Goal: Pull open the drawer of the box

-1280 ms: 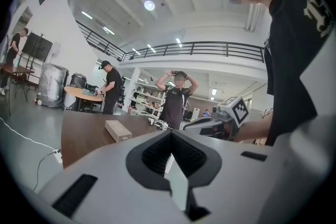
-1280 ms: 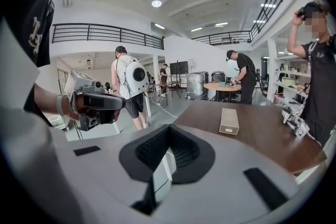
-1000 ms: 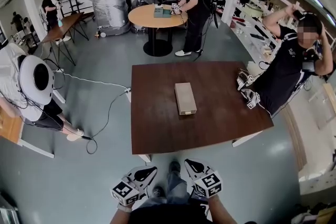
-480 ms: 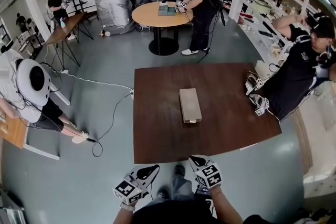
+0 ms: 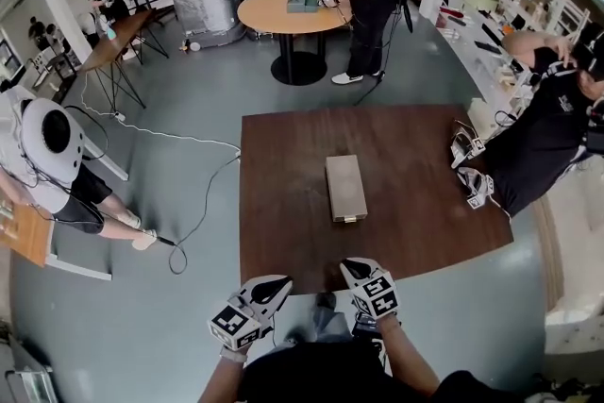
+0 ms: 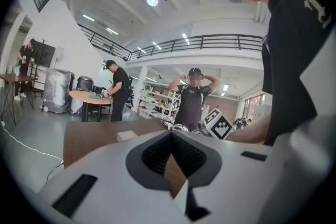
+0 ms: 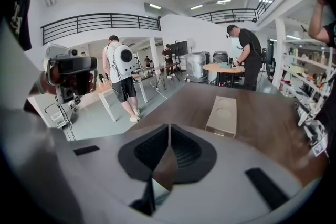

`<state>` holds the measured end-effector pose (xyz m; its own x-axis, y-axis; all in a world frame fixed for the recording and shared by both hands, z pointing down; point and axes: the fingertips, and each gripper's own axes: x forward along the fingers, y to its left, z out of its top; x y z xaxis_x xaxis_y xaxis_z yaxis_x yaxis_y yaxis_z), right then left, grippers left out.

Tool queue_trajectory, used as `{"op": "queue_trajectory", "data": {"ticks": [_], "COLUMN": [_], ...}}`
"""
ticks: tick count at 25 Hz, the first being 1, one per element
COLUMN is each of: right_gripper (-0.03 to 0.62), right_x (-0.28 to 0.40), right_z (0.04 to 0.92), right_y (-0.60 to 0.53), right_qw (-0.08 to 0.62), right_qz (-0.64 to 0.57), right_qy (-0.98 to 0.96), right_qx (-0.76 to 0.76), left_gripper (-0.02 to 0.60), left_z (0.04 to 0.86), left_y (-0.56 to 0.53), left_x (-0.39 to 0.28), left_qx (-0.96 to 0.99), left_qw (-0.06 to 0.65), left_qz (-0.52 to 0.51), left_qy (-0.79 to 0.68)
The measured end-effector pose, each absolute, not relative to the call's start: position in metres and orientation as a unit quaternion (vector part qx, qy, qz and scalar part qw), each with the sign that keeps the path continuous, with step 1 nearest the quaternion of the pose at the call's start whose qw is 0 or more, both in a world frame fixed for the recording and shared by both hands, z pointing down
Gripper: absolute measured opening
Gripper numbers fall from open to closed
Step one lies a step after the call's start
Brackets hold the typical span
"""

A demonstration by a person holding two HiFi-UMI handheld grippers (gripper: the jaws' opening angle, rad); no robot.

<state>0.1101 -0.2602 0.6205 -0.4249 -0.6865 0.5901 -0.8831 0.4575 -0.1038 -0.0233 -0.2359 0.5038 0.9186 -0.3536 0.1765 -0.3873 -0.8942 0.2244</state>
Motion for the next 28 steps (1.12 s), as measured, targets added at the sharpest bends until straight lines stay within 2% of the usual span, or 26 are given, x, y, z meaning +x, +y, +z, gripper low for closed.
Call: {"op": "queue_trajectory", "data": {"ticks": [13,19,28], "right_gripper": [0.077,0.091,0.138], "right_x": [0.159,0.187,0.209], "right_z": [0.675,0.714,0.755], "right_y": [-0.312,-0.343,-0.375], "right_qw": [0.302,0.338,0.350], "right_qz": [0.257,0.272,0.320], "right_qy": [-0.784,-0.755,-0.723], "right_qx": [0.478,0.492,0.502], "left_gripper": [0.005,0.005,0.005], "left_z": [0.508,0.513,0.512], "left_y": [-0.272,-0.288,-0.302], "left_x": [-0.005,0.003,0.017], "left_qx": [0.959,0.954,0.951], "left_qw": [0.151,0.158,0.162], "left_qz": [0.088,0.105,0.111], "left_qy": [-0.223,-0.232,-0.239]}}
